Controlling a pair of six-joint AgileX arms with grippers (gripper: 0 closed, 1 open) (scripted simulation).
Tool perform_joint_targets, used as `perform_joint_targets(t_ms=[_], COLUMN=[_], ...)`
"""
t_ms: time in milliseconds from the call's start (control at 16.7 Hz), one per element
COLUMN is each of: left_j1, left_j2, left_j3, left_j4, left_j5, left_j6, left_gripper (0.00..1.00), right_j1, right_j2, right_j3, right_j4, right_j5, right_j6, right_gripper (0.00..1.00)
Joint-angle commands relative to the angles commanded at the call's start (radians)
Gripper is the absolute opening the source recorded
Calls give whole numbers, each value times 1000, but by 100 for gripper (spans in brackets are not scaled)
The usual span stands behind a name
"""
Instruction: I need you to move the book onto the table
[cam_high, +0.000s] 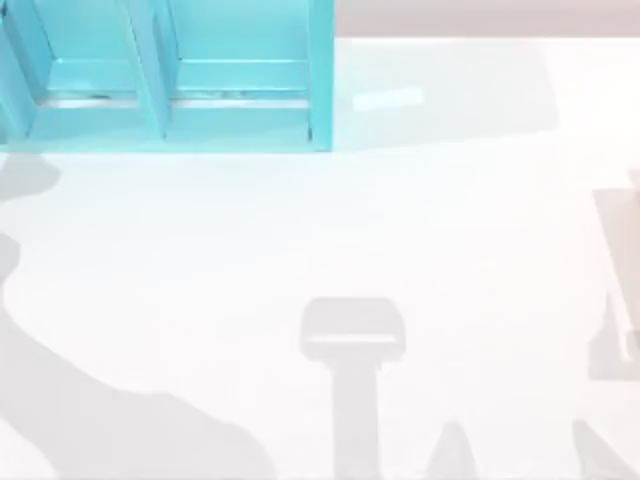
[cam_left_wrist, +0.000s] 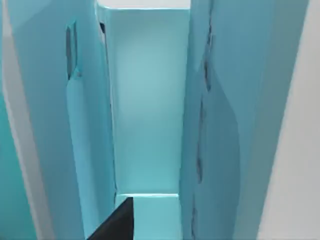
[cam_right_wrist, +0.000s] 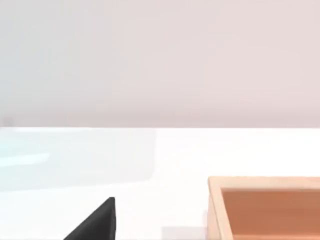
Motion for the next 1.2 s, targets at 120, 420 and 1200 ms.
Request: perform_joint_targets(t_ms=[120, 420, 1200], left_j1=[-20, -31, -31], left_j2=[36, 54, 54], left_j3=[70, 105, 105], left_j4=[-33, -50, -50], left_j5=[-19, -30, -30], left_j6=[-3, -4, -4], left_gripper=[100, 100, 10], right_j1=[0, 0, 0], right_j2=[0, 0, 0], right_j3=[0, 0, 0], right_j4=[0, 0, 0], right_j5=[0, 0, 0], right_j6=[0, 0, 0], right_gripper=[100, 100, 100])
